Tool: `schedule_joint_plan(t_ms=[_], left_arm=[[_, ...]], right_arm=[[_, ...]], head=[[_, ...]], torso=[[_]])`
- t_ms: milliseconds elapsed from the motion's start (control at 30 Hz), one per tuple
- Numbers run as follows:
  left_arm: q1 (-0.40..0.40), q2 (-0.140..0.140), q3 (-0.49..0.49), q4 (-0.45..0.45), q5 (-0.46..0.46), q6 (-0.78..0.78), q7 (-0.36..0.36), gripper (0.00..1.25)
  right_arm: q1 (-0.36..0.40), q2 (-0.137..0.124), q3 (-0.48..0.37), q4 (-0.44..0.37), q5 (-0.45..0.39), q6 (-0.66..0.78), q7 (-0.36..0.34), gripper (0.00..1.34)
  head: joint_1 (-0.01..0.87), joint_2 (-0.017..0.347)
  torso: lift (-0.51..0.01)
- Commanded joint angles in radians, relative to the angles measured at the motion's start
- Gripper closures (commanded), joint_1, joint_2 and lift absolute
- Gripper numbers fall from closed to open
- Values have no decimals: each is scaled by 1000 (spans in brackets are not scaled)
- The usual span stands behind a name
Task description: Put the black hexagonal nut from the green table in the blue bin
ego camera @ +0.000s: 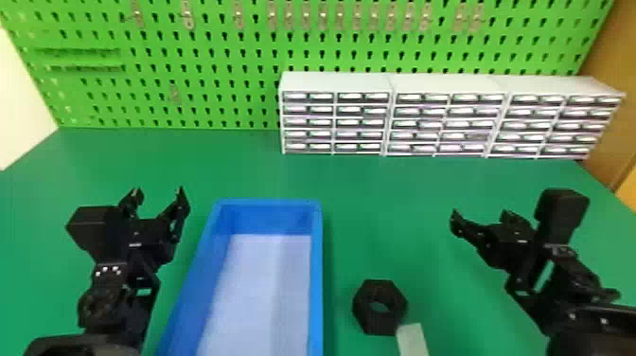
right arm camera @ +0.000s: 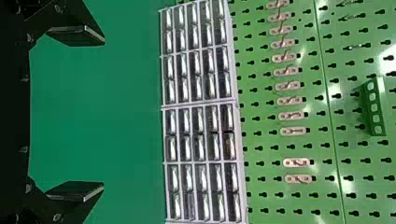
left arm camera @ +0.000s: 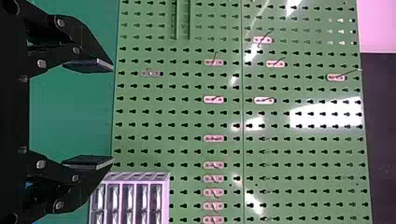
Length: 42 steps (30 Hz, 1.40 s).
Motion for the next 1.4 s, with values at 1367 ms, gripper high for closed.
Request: schedule_joint_plan(t_ms=[1367], left_arm=[[-7, 0, -6, 16, -14, -17, 0, 541]], right_arm=[[-74, -72, -31, -60, 140, 278, 510, 196]], head=[[657, 57]], torso=[[-95]])
